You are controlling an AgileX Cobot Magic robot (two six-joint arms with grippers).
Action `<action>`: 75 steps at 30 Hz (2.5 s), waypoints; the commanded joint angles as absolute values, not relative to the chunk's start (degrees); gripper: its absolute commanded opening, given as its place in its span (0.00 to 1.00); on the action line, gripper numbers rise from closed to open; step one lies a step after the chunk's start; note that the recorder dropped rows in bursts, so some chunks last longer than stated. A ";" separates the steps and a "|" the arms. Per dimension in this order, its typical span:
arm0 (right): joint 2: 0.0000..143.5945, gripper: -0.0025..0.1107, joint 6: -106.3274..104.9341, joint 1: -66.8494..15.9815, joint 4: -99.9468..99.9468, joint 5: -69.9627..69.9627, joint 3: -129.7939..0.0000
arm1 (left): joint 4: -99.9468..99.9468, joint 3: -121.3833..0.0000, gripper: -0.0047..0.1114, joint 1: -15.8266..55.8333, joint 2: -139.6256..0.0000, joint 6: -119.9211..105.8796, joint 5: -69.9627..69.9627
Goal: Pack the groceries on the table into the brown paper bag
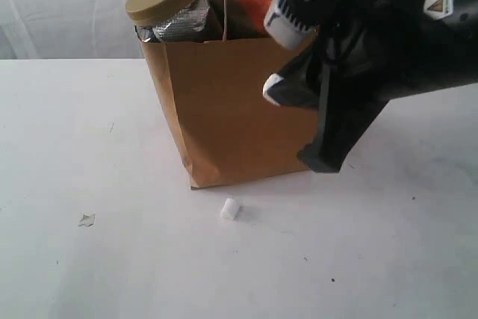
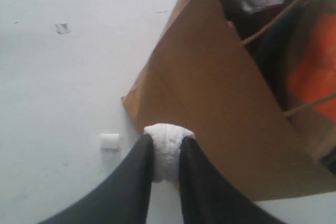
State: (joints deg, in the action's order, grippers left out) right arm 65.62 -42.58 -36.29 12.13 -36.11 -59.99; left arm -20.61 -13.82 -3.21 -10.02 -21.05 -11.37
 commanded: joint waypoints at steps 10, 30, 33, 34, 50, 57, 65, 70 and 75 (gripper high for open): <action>69.18 0.04 -17.87 -22.72 -17.41 -10.47 -64.59 | -18.97 -0.53 0.04 -3.34 -10.13 -19.86 -11.63; 82.23 0.02 6.68 -12.21 -12.45 8.78 -64.59 | -18.97 -0.53 0.04 -3.34 -10.13 -19.86 -10.77; 83.75 0.02 11.86 -10.72 -14.31 13.75 -64.59 | -18.97 -0.53 0.04 -3.34 -10.13 -19.86 -10.77; 83.87 0.02 13.86 -10.72 -16.77 14.69 -64.59 | -18.97 -0.53 0.04 -3.34 -10.13 -19.86 -10.77; 90.07 0.02 61.86 -11.38 -70.06 29.10 -64.59 | -18.97 -0.53 0.04 -3.34 -10.13 -19.86 -10.77; 90.16 0.28 61.86 -11.38 -72.03 28.79 -64.59 | -19.08 -0.53 0.04 -3.34 -10.13 -19.86 -10.77; 90.16 0.52 61.75 -11.38 -72.25 28.68 -64.59 | -19.08 -0.53 0.04 -3.34 -10.13 -19.86 -10.77; 88.18 0.52 61.58 -11.38 -72.25 26.92 -64.59 | -19.08 -0.53 0.04 -3.34 -10.13 -19.86 -10.77; 85.62 0.52 61.57 -11.38 -72.25 24.20 -64.59 | -19.08 -0.53 0.04 -3.34 -10.13 -19.86 -10.77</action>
